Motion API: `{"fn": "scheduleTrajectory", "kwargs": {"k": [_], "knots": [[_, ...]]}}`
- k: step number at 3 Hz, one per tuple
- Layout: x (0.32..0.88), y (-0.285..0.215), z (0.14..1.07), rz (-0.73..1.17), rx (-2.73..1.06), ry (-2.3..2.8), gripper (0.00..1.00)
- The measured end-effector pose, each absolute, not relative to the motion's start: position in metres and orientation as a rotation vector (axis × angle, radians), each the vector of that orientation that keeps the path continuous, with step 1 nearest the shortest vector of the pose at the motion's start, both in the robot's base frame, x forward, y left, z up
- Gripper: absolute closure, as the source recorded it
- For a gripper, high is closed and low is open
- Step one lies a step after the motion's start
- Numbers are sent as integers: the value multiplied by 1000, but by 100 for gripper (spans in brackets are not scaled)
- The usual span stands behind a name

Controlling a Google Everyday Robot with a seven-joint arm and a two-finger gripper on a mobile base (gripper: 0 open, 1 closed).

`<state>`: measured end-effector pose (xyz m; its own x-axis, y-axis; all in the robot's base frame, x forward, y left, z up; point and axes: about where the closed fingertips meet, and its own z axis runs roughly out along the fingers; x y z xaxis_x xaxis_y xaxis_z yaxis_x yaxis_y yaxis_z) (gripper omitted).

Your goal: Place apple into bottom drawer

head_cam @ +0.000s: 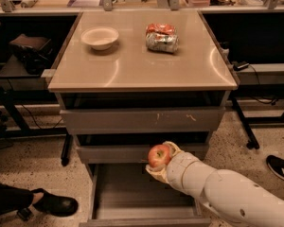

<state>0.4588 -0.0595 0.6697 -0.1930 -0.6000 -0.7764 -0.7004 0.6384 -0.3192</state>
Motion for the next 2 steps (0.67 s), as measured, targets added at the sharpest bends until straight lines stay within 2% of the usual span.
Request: {"fn": "scheduleTrajectory", "kwargs": {"k": [1, 2], "knots": [[470, -58, 636, 136, -990, 1921, 100], [488, -41, 564, 157, -961, 1965, 100]]}}
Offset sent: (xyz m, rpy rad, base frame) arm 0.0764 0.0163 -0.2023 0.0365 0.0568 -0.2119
